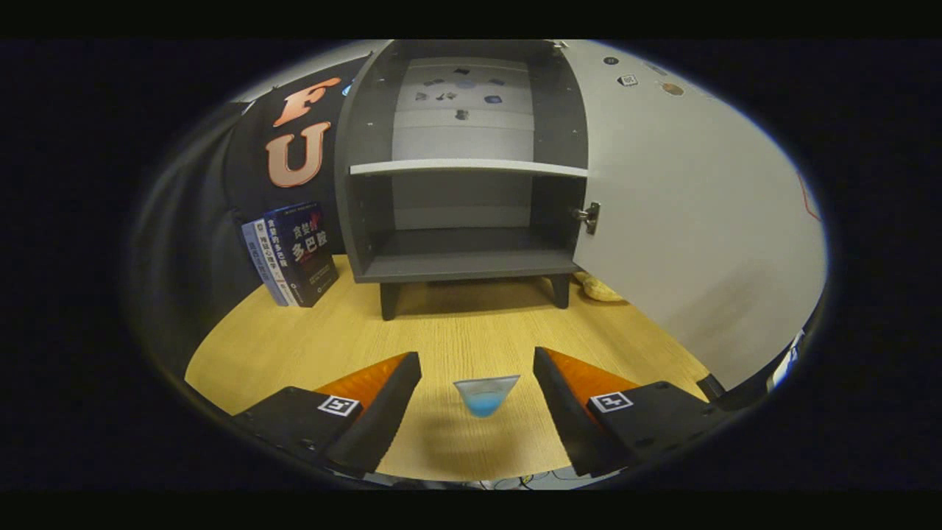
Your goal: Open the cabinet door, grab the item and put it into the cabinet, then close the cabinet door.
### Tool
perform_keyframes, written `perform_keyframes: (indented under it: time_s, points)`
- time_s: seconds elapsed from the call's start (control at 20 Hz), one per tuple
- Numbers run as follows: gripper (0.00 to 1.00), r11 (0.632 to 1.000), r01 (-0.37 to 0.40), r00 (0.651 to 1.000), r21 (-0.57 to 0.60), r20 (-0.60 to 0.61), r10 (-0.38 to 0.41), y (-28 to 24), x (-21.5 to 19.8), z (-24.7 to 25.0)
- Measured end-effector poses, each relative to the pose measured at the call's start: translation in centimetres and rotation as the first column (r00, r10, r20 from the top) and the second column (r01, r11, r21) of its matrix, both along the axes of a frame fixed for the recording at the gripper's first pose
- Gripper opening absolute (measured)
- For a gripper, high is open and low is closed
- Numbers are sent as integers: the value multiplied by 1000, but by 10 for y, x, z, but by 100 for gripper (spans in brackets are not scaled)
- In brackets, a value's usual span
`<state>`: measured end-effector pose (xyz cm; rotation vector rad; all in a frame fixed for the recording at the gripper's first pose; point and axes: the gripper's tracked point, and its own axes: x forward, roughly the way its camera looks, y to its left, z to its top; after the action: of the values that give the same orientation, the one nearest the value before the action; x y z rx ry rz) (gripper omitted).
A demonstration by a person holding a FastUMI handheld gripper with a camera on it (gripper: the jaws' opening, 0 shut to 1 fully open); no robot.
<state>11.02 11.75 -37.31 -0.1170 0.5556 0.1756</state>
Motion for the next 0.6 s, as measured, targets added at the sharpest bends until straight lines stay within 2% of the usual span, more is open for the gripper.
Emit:
perform_keyframes:
  time_s: [0.45, 0.6]
  points:
    - [99, 1000, -21, 991, -6, -131, 20, -5, 1, -60]
    - [84, 1000, -18, 988, -6, -155, 17, -9, 0, -67]
